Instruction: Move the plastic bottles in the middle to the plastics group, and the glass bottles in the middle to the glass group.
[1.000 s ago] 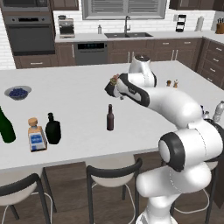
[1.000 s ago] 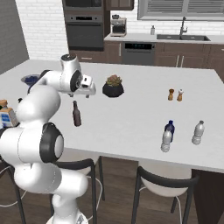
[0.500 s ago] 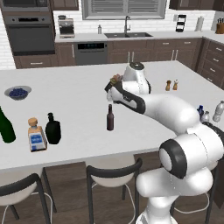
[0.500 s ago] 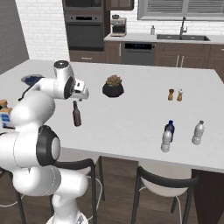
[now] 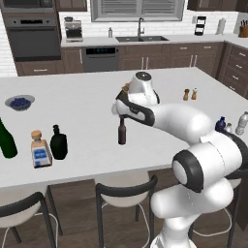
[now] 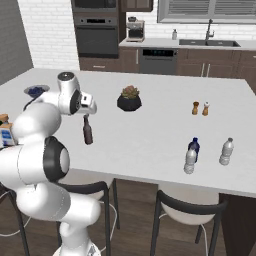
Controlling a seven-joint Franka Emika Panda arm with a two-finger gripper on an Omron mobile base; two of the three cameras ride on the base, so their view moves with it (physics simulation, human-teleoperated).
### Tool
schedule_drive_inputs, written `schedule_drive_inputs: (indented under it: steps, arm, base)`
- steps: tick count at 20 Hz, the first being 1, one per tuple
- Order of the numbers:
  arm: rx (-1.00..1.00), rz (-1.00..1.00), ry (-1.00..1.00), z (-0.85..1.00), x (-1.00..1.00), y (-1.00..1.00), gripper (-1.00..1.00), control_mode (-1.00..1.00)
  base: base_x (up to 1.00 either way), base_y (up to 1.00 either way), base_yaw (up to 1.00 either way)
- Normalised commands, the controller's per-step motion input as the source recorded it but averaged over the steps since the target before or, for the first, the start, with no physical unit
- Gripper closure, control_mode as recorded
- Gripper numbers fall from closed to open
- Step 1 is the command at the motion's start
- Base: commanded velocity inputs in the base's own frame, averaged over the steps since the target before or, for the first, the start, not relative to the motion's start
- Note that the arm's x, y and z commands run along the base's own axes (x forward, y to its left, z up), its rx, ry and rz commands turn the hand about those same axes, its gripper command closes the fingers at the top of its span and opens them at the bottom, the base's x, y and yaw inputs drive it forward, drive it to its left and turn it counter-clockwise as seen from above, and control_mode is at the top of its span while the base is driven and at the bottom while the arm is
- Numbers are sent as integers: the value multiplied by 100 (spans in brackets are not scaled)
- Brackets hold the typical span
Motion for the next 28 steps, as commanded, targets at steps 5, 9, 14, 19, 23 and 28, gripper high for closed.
schedule_drive_inputs:
  steps: [5,9,14,19,23,28]
  arm:
    - [0,0,-9,-45,18,0,-100,-100]
    - [0,0,-2,-32,24,0,-100,-100]
    - [0,0,0,-5,33,3,-100,-100]
    - [0,0,0,-1,39,14,-100,-100]
    - [0,0,0,-14,31,6,-100,-100]
    - [0,0,0,-18,12,0,-100,-100]
  base:
    - [0,0,0]
    - [0,0,0]
    - [0,0,0]
    - [0,0,0]
    - [0,0,0]
    - [0,0,0]
